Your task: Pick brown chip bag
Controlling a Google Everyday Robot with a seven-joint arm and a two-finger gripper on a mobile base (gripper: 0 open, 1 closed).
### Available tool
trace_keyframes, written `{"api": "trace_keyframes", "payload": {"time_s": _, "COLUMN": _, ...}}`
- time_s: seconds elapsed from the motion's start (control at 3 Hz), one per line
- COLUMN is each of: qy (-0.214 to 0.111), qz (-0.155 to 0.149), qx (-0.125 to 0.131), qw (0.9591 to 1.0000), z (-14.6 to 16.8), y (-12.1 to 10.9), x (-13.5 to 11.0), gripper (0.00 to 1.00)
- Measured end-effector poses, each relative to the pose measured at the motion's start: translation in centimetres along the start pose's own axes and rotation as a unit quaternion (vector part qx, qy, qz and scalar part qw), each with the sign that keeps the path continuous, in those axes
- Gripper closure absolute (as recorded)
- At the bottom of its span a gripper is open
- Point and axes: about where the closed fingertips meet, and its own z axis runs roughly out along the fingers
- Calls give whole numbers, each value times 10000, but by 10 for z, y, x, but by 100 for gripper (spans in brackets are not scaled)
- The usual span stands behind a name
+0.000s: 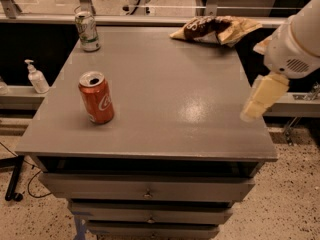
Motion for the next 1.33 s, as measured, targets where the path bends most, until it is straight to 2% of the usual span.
{"api": "trace_keyframes", "payload": {"time_s": 0.33, "qy": -470, "qz": 234, "qx": 533, "qw": 9972, "z": 33, "y": -54, "x": -10, "gripper": 0}}
{"api": "trace_keyframes", "payload": {"time_s": 0.67, "qy": -930, "qz": 414, "qx": 1186, "qw": 9877, "z": 41, "y": -114, "x": -21, "gripper": 0}}
{"api": "trace_keyframes", "payload": {"time_s": 1.0, "qy": -1415, "qz": 670, "qx": 1629, "qw": 9742, "z": 48, "y": -168, "x": -27, "gripper": 0}}
{"api": "trace_keyframes", "payload": {"time_s": 1.33, "qy": -1879, "qz": 936, "qx": 1801, "qw": 9610, "z": 60, "y": -212, "x": -24, "gripper": 0}}
